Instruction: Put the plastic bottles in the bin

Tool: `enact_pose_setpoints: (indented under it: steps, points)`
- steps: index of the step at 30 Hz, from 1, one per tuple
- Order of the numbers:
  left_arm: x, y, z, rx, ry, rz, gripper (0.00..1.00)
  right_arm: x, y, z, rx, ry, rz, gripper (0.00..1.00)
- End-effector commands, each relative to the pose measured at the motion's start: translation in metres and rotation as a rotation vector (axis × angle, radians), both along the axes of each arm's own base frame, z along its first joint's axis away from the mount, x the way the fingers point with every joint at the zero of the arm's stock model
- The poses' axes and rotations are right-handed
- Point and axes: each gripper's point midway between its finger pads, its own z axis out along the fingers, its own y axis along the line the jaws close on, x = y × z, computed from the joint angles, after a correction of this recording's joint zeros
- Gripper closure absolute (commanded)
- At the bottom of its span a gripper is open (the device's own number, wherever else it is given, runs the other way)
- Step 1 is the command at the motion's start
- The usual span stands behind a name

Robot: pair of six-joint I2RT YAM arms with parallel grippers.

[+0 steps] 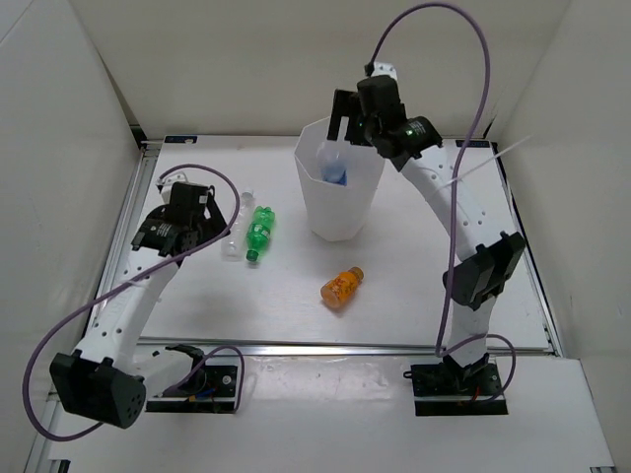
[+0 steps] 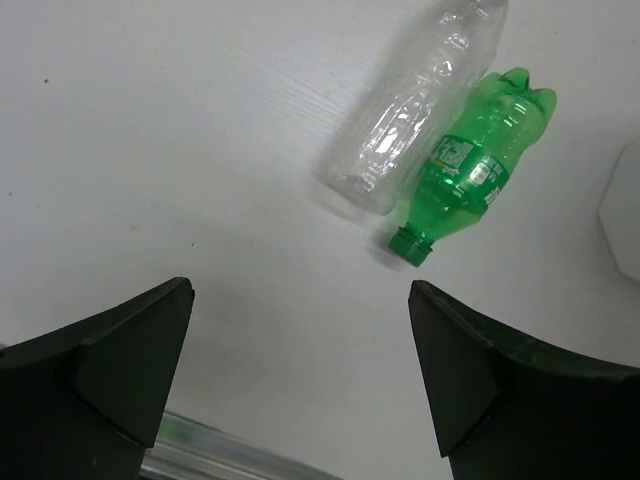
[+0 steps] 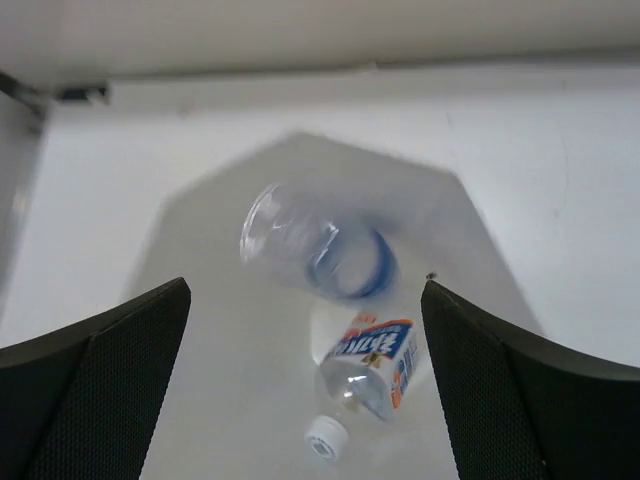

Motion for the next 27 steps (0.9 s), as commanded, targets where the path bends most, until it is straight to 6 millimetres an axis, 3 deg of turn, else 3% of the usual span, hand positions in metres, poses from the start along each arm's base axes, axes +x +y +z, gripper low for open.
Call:
enact_pose_setpoints:
  steps: [1, 6, 9, 13, 16, 17, 18, 22, 27]
  points:
    - [0.029, -0.010, -0.007, 0.018, -0.042, -0.072, 0.00, -0.026, -0.028, 0.047, -0.001, -0.099, -0.051, 0.00]
    - [0.062, -0.022, -0.032, 0.080, -0.019, -0.183, 0.00, -0.048, -0.037, 0.056, 0.008, -0.110, -0.041, 0.00]
    - [0.074, -0.025, -0.058, 0.118, 0.042, -0.234, 0.00, -0.060, -0.042, 0.060, 0.014, -0.113, -0.033, 0.00]
    - [0.092, -0.032, -0.071, 0.132, 0.063, -0.282, 0.00, -0.078, -0.048, 0.072, 0.035, -0.127, -0.006, 0.00]
    - [0.111, -0.028, -0.069, 0.153, 0.061, -0.282, 0.00, -0.093, -0.058, 0.068, 0.028, -0.117, -0.005, 0.00]
    - [0.116, -0.032, -0.078, 0.147, 0.086, -0.302, 0.00, -0.100, -0.063, 0.072, 0.035, -0.127, -0.006, 0.00]
    - [0.122, -0.033, -0.080, 0.125, 0.083, -0.309, 0.00, -0.102, -0.064, 0.062, 0.022, -0.109, -0.005, 0.00]
    - [0.144, -0.044, -0.085, 0.094, 0.088, -0.359, 0.00, -0.117, -0.078, 0.056, 0.004, -0.108, -0.021, 0.00]
    - [0.155, -0.037, -0.108, 0.074, 0.135, -0.346, 0.00, -0.125, -0.097, 0.041, -0.003, -0.082, -0.054, 0.00]
